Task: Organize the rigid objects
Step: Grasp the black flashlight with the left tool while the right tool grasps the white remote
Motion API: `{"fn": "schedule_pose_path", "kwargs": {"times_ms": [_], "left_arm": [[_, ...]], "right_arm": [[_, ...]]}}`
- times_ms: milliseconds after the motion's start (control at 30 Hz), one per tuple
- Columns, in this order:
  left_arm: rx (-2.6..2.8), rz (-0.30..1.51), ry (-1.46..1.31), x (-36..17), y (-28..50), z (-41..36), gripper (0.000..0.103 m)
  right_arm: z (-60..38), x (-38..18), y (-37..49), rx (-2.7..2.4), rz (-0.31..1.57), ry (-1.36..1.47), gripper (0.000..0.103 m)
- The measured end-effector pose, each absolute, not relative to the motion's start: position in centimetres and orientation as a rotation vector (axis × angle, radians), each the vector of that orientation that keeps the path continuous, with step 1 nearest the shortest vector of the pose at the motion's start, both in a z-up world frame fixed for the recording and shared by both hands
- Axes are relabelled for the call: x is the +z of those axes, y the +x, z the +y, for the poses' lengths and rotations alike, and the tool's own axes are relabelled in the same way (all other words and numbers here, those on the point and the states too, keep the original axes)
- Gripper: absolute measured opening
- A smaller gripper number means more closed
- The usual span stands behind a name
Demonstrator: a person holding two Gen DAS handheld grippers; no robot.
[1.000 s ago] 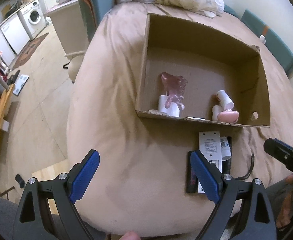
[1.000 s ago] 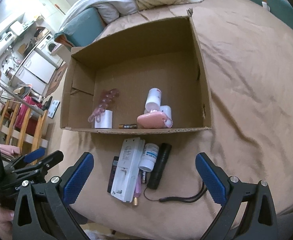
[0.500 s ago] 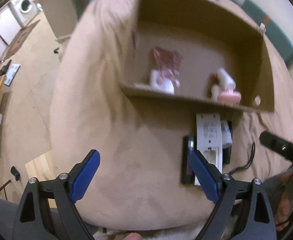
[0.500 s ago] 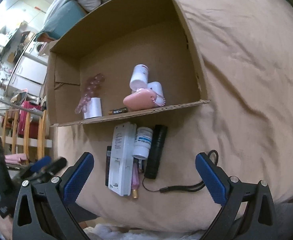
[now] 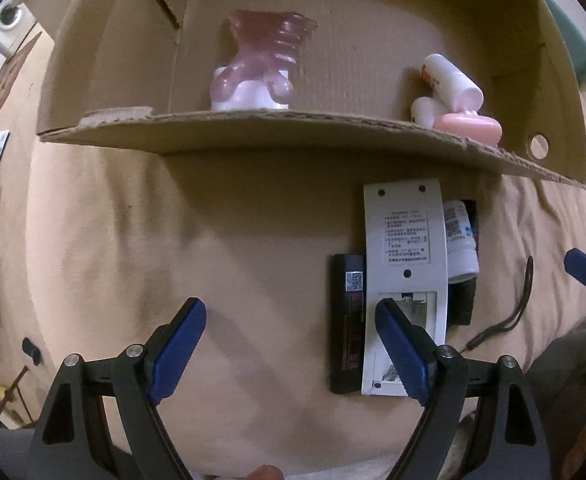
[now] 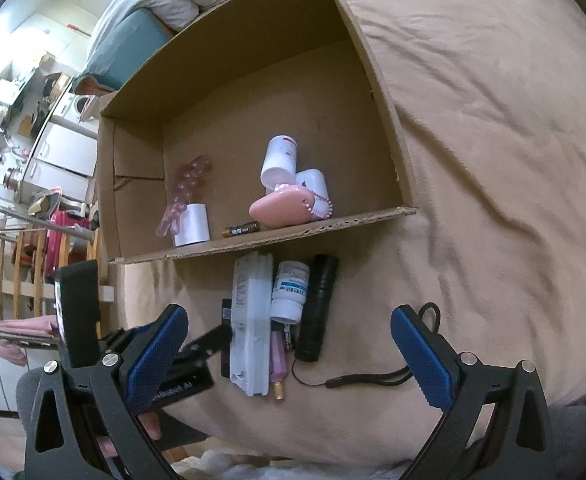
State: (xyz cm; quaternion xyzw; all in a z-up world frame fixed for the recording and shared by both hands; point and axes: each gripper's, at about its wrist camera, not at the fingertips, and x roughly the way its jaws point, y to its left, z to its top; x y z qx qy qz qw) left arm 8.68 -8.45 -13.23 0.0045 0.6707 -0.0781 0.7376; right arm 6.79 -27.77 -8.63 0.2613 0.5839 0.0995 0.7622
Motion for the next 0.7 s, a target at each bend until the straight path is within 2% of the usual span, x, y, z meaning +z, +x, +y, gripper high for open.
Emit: {"fn": "schedule_pose_path", "kwargs": {"times_ms": [133,600,667,700], "left_arm": [[-0.153,1.510,-0.107,-13.7,9.5,-7.0,0.085],[-0.168,1.542,-0.019,-14.5,9.8,-8.6,0.084],[-0.151,1.539,0.001,-14.6,9.7,-9.1,0.076],[-0.146,1.531,0.008,-14.7,9.5,-9.4,0.058]], "right_arm": [[-27.3,-8.8,7.0,0.223,1.277,0.563,0.103],[-26.7,-9.1,7.1,0.214,1.290,0.523,0.103],[-26.8,-9.2,7.1,0.209,1.294,0.523,0.103],[-26.9,-9.3,7.1,0.207,1.296,0.523,0.103]]}}
